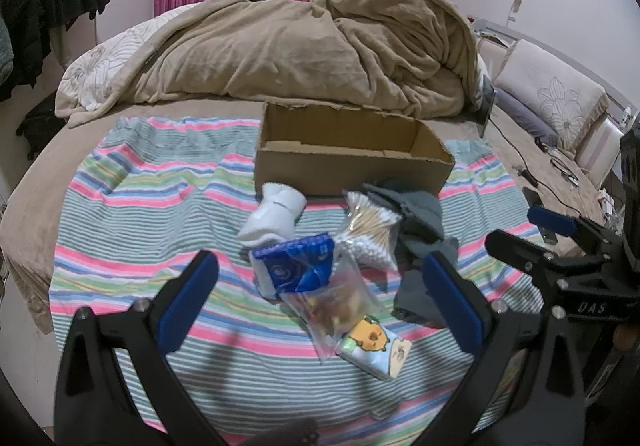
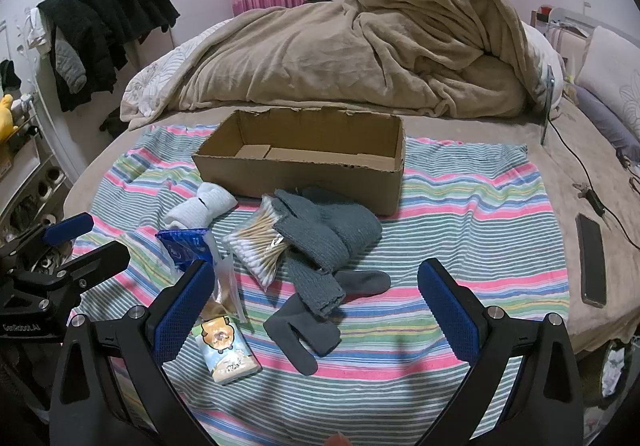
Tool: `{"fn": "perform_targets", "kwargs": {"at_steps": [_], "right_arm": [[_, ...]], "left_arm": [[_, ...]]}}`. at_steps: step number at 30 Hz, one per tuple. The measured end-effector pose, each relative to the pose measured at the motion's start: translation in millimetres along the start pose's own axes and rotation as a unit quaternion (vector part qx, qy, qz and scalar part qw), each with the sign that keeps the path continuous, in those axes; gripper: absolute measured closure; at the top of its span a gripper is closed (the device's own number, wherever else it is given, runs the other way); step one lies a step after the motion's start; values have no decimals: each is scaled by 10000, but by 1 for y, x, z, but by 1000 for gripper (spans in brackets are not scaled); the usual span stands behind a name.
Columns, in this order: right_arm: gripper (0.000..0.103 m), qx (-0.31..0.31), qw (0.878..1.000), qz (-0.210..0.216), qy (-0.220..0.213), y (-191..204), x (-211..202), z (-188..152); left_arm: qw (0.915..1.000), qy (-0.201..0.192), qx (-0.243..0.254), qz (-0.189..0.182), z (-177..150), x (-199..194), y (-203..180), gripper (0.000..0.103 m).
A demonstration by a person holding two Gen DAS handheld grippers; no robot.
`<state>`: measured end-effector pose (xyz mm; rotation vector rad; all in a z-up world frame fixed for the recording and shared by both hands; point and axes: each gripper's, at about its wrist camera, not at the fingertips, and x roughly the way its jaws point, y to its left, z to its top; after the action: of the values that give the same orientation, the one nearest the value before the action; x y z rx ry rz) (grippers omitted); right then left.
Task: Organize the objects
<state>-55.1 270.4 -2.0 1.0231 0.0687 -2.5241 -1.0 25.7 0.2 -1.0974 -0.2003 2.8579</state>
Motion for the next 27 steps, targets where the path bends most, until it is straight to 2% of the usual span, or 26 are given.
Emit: {"fn": "perform_targets", "kwargs": {"at_steps": [27], "right_arm": [[0, 6, 10000, -2, -9, 0, 0, 1]], "left_arm": [[10000, 7, 62, -66, 2, 1, -2, 0]]}}
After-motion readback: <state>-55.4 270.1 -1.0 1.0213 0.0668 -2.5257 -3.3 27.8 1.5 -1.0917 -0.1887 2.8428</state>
